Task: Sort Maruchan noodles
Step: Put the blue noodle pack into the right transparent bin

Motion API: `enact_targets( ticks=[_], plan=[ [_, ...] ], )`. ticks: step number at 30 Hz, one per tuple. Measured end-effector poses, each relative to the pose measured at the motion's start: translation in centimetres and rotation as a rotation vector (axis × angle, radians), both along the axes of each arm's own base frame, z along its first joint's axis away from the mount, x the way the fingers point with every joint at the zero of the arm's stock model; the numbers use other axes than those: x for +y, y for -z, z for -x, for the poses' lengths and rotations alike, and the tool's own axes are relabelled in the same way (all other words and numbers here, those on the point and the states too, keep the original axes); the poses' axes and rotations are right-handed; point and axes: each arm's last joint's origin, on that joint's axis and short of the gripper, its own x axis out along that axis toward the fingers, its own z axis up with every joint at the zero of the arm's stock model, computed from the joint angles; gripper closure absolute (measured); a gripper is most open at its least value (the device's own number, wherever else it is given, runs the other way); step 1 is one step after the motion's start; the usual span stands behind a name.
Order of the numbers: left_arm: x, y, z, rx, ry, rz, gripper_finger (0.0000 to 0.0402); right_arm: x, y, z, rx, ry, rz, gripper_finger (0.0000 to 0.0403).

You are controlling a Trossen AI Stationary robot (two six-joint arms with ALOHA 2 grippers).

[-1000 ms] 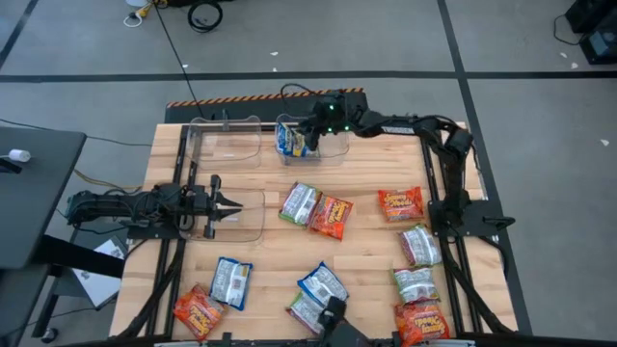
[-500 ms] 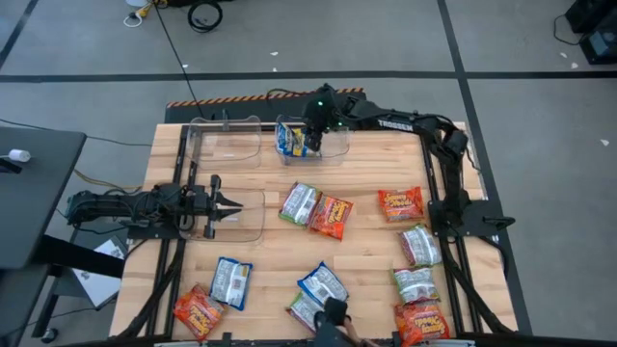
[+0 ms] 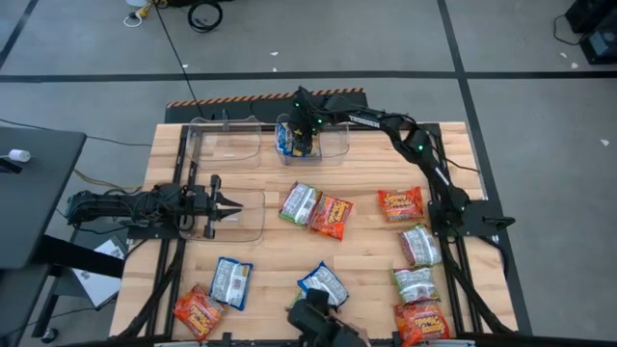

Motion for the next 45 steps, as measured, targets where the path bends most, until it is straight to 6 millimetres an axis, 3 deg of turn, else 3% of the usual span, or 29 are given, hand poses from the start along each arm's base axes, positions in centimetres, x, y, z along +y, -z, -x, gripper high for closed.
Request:
enact_targets(
  ticks=[5, 12, 24, 33, 40, 45],
  plan=[
    [0.0, 0.0, 0.0, 0.0, 0.0, 0.0, 0.0344, 0.1, 0.4, -0.3, 0.019, -0.086, 0.056, 0.0242],
    [0.0, 0.0, 0.0, -0.001, 0.0, 0.0, 0.0344, 0.5, 0.4, -0.6, 0.025, -0.141, 0.094, 0.039],
    [0.0, 0.0, 0.0, 0.0, 0.0, 0.0, 0.0344, -1.3, -5.6, 1.7, -0.179, -0.146, 0.1, 0.04],
    [0.0, 0.0, 0.0, 0.0, 0.0, 0.0, 0.0344, -1.6, -6.9, 2.7, -0.418, -0.157, 0.032, 0.0401],
    [0.0, 0.0, 0.0, 0.0, 0.0, 0.0, 0.0344, -0.1, -3.9, 3.4, -0.668, -0.145, -0.056, 0.0402],
    [0.0, 0.0, 0.0, 0.0, 0.0, 0.0, 0.0344, 1.2, 0.2, 4.4, -0.654, -0.105, -0.114, 0.0402]
  ],
)
